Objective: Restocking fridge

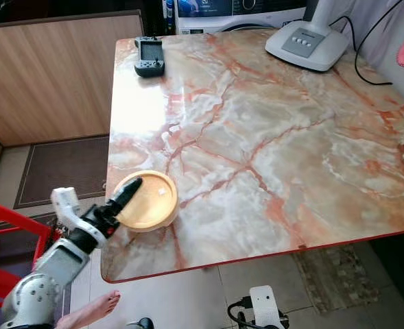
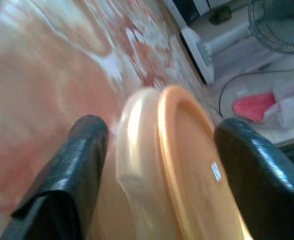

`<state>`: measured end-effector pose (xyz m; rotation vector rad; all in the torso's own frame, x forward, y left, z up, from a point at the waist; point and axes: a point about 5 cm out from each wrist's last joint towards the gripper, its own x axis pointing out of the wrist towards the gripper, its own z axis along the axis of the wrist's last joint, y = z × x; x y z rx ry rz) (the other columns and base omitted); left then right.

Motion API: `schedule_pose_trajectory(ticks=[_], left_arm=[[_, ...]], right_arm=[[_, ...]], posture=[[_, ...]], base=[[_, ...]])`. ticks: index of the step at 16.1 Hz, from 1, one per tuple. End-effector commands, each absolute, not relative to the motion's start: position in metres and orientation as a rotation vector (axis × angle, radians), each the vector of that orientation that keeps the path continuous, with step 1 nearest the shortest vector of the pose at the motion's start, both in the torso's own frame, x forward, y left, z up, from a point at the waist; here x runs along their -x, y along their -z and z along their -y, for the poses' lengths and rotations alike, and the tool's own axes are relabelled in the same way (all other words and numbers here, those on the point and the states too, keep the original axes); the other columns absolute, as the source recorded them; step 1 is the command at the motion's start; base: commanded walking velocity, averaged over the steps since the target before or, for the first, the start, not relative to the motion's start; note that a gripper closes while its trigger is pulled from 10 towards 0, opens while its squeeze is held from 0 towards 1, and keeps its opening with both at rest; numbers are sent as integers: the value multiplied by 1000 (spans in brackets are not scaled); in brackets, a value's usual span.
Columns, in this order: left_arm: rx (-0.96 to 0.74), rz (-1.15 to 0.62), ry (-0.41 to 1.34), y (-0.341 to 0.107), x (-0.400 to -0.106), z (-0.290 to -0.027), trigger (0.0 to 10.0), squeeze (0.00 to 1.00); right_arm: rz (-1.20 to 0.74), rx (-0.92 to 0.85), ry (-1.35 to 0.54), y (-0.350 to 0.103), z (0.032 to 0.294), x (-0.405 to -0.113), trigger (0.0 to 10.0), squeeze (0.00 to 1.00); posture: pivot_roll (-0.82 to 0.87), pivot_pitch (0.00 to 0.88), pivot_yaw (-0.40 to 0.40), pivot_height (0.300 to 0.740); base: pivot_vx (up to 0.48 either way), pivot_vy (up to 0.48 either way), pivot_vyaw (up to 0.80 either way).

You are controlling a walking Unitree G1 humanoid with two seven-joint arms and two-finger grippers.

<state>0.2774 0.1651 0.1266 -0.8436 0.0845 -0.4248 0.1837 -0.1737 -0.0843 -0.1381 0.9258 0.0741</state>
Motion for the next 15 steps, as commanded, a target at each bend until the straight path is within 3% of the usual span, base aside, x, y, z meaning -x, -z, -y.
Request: schedule_pose_trajectory(ticks=[1,15], left_arm=[[855,-89,442,-127,-276,-161,0,0],[720,-71,398,-129,-279,-165,0,0]], right_arm=[[-958,141,-76,89,175,-174,10000,0],[-960,164,-93,89,174,-175,10000,0]], posture=[[149,182,-44,740],[152,179,-41,740]], base=[[0,0,0],[0,0,0]])
